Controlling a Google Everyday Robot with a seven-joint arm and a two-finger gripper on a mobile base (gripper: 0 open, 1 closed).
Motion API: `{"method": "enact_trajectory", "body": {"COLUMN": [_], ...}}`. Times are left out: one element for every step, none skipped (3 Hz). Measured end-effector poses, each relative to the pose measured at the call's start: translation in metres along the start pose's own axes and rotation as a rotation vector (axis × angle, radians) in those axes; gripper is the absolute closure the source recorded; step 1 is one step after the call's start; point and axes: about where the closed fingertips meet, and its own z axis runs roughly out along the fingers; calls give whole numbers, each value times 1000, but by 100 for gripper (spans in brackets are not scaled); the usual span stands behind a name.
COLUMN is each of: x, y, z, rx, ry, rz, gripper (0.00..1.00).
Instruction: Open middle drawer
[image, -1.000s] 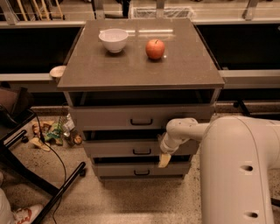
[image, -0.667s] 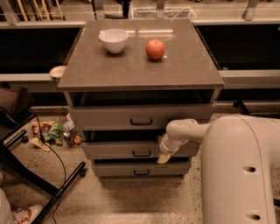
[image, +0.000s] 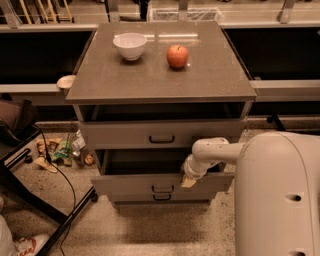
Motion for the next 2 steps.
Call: {"method": "enact_trajectory", "body": {"x": [-3,-3], "y": [14,14], "z": [-11,-11], "rx": [2,1], "ry": [-24,-24], "rz": [-5,-5], "gripper": [85,63]}}
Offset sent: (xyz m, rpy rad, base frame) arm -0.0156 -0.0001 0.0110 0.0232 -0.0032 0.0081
